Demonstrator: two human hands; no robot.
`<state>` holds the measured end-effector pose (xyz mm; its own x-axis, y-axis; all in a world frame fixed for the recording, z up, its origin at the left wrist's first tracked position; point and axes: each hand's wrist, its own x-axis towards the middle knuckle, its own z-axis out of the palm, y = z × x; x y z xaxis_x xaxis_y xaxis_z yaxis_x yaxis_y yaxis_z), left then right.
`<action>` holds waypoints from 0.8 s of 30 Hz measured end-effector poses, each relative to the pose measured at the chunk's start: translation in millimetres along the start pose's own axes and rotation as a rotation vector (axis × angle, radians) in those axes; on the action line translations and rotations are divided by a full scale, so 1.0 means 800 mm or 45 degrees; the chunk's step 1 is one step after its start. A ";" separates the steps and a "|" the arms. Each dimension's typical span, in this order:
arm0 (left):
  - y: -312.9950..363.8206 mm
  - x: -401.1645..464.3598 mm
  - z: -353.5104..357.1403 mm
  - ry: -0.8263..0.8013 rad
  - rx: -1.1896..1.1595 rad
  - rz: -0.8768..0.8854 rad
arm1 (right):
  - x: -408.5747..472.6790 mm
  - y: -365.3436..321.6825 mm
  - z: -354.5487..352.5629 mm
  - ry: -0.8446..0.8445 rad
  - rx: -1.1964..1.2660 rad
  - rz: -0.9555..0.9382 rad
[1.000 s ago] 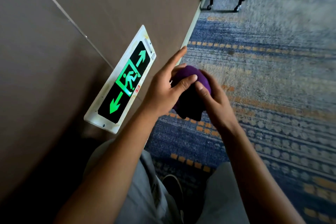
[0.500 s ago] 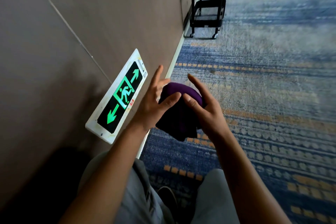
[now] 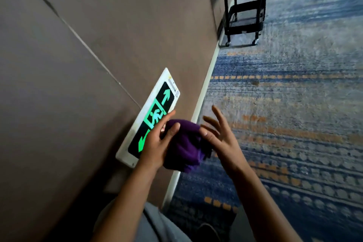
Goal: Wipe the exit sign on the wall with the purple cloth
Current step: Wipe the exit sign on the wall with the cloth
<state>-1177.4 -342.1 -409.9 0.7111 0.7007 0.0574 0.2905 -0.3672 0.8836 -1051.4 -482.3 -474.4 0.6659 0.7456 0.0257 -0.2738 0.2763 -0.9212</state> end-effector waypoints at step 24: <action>0.024 0.144 -0.032 -0.157 0.658 0.184 | 0.111 0.050 0.059 -0.021 0.604 0.018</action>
<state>-1106.0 -252.7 -374.7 0.8278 0.5554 0.0788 0.4390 -0.7288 0.5254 -1036.0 -376.1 -490.8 0.6500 0.7595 0.0243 -0.5720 0.5101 -0.6423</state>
